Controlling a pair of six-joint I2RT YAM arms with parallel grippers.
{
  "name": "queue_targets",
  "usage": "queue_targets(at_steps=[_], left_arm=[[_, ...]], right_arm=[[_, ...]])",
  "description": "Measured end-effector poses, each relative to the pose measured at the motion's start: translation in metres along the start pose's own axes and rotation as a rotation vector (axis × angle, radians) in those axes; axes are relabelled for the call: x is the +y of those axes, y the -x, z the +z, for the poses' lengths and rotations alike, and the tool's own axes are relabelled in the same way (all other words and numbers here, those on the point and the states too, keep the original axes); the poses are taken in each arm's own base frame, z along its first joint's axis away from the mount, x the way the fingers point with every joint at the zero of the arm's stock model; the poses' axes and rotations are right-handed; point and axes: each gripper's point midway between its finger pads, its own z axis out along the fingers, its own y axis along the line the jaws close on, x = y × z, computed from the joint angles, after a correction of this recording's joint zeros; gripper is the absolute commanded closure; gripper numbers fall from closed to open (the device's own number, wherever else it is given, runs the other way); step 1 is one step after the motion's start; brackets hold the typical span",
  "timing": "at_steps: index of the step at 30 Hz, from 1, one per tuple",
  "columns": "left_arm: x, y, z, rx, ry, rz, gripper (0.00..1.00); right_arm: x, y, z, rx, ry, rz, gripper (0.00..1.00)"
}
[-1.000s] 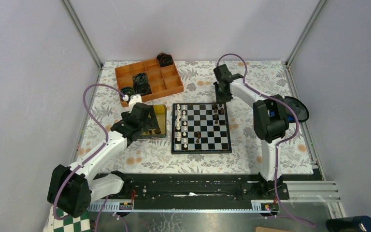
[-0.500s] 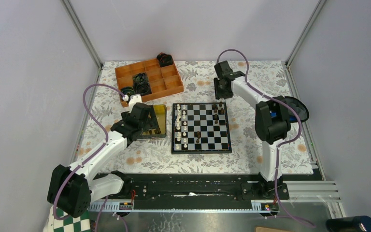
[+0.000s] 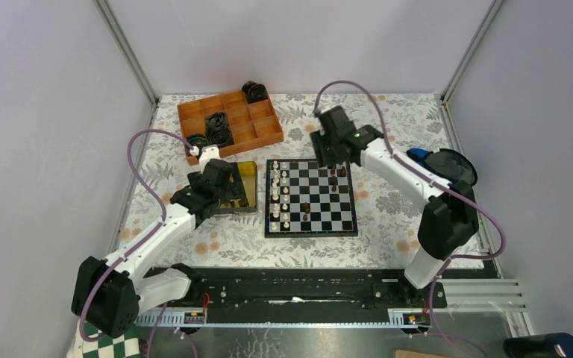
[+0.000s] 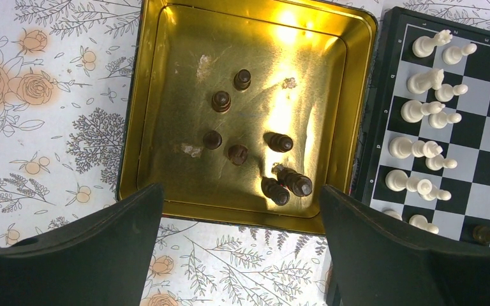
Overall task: Set up the chess pieces on the board
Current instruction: Pick up the chess piece from the chessboard.
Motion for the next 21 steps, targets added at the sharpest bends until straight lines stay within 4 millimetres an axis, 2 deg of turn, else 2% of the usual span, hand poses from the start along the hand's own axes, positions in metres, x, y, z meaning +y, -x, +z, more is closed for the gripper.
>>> queue_targets(at_steps=[3, 5, 8, 10, 13, 21], left_arm=[[0.0, 0.0, 0.0, 0.0, 0.0, 0.0, 0.01], [0.0, 0.0, 0.0, 0.0, -0.001, 0.0, 0.01], [-0.001, 0.0, 0.0, 0.0, -0.002, 0.002, 0.01], [-0.002, -0.001, -0.001, 0.001, -0.005, 0.004, 0.01], [-0.003, -0.001, -0.001, -0.002, -0.005, 0.008, 0.01], [-0.005, -0.002, -0.003, -0.011, -0.003, 0.026, 0.01]], right_arm=[[0.031, -0.04, 0.001, 0.075, 0.054, -0.066, 0.4], [0.044, -0.069, 0.004, 0.136, 0.078, -0.097, 0.4], [0.052, -0.099, 0.008, 0.202, 0.093, -0.116, 0.37], [0.055, -0.112, 0.009, 0.229, 0.095, -0.122, 0.36], [0.06, -0.122, 0.011, 0.243, 0.108, -0.123, 0.34], [0.07, -0.123, 0.015, 0.223, 0.148, -0.117, 0.34]])
